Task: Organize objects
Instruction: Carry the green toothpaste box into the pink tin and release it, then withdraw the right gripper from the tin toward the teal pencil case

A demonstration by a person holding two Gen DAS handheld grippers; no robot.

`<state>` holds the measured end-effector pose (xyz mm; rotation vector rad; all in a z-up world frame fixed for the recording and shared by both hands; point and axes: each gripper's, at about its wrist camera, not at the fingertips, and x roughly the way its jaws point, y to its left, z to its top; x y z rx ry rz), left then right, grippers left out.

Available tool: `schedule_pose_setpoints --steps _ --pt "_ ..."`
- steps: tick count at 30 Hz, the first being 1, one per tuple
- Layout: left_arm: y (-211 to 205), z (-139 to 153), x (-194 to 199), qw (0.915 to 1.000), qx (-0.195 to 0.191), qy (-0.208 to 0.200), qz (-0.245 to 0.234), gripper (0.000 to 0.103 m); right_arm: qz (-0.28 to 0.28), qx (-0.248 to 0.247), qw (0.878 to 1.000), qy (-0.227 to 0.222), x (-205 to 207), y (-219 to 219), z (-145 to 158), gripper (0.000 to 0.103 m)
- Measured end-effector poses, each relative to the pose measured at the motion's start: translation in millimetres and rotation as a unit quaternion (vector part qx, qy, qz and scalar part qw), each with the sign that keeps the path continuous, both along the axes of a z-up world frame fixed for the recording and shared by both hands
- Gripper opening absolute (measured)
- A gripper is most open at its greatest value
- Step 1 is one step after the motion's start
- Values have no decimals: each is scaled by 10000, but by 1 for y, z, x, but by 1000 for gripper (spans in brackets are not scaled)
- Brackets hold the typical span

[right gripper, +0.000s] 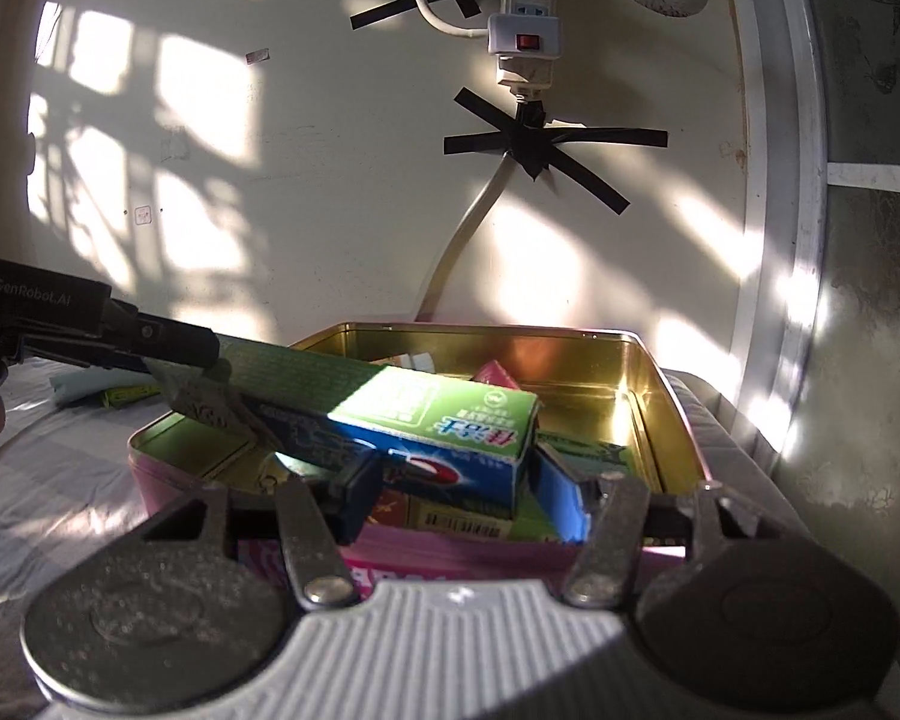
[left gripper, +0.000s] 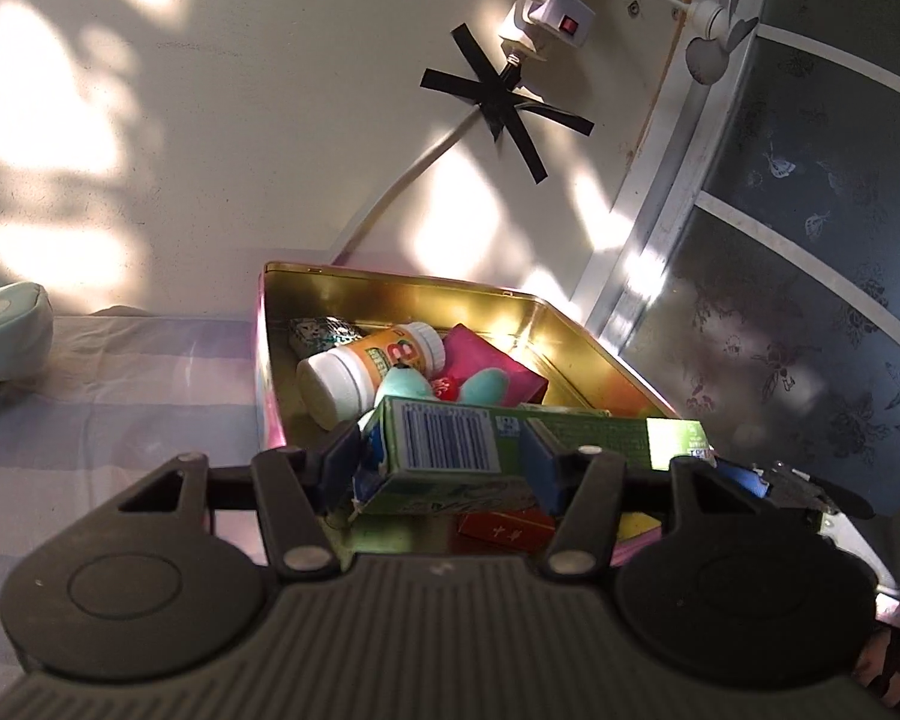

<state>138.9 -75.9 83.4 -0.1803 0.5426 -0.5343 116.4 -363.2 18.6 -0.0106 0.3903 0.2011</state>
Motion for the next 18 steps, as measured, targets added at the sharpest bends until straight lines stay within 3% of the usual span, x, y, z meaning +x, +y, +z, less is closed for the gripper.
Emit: schedule_pose_setpoints --steps 3,8,18 --pt "-5 -8 0 9998 189 45 74 58 -104 190 9997 73 6 -2 -8 59" --pt "-12 -1 -16 9979 545 -230 269 60 -263 666 9974 -29 -6 -6 -6 60" --pt "-1 -4 -74 9911 1035 -549 626 63 -774 1829 9799 -184 -65 -10 2 64"
